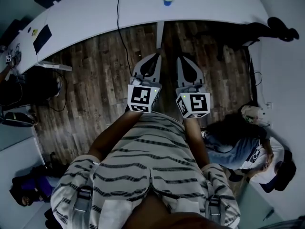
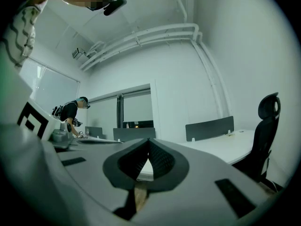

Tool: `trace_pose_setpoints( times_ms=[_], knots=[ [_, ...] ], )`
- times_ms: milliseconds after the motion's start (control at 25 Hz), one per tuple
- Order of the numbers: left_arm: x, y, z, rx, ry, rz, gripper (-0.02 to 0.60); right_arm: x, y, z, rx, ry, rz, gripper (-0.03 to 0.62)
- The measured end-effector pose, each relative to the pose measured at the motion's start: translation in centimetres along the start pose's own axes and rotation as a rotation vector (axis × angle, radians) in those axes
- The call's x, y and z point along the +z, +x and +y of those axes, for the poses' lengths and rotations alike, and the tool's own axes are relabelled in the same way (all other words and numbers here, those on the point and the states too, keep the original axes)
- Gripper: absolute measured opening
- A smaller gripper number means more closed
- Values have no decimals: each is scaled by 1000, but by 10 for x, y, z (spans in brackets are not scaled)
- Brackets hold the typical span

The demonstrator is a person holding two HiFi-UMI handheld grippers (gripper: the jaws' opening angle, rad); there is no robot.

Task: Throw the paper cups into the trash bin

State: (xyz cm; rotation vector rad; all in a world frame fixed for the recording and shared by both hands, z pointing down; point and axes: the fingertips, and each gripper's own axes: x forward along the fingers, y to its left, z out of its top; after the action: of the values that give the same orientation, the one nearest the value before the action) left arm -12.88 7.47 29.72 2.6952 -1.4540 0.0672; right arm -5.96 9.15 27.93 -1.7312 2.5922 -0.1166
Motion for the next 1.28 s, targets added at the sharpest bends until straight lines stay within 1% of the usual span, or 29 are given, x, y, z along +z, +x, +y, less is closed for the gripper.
trace_pose_setpoints(
  times_ms=[120, 400, 640, 760, 920, 1280],
  knots=[
    [10, 32, 21, -37, 15, 0, 25, 9, 38, -13, -20, -2, -9, 11],
    [28, 104, 82, -95, 4, 11, 25, 23, 124, -39, -88, 10, -13, 11],
    [35, 156, 117, -179, 8, 35, 24, 32, 182, -57, -143, 21, -18, 11],
    [34, 177, 129, -217, 8, 43, 24, 32, 204, -65, -177, 21, -11, 11],
    [33, 202, 142, -249, 3, 55, 24, 33, 227, -76, -215, 20, -11, 11],
    [35, 241, 160, -295, 10, 66, 25, 35, 262, -95, -275, 14, -3, 11]
  ],
)
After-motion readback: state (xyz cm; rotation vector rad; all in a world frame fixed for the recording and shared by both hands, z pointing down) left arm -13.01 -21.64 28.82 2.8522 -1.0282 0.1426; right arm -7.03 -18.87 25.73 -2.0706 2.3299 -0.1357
